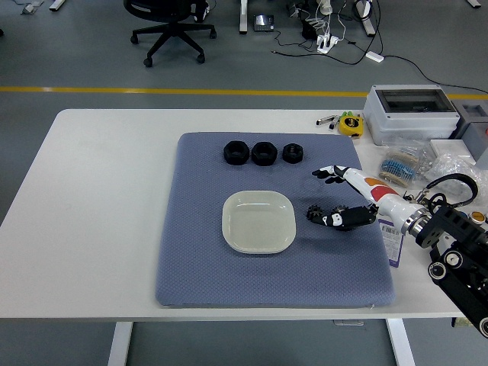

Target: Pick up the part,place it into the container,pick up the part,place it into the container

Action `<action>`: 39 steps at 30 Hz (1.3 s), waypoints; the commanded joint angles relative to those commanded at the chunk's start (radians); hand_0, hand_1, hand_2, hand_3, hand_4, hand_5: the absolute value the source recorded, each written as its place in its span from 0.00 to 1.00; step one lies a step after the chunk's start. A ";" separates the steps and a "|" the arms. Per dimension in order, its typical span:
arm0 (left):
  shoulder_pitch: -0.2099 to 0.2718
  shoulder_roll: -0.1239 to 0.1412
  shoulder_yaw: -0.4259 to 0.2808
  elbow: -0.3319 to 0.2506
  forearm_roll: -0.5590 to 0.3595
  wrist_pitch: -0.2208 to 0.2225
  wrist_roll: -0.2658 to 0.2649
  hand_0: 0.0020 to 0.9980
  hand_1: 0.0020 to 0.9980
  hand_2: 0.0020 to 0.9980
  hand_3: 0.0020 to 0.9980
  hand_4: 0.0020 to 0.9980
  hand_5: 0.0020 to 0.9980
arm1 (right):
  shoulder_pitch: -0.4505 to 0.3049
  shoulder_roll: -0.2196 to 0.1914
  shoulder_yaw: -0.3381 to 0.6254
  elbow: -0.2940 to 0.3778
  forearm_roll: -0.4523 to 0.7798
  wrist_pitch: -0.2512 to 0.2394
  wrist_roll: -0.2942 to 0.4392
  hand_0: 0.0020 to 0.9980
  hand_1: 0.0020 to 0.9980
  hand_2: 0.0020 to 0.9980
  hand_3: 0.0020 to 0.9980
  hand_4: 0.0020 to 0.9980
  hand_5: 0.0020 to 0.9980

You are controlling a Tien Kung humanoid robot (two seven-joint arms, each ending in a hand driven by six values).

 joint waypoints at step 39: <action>0.006 -0.002 -0.021 -0.002 0.033 -0.002 0.010 0.68 0.65 0.65 0.55 0.61 0.59 | 0.098 0.014 -0.060 -0.187 -0.188 0.023 -0.038 0.49 0.54 0.54 0.54 0.83 0.19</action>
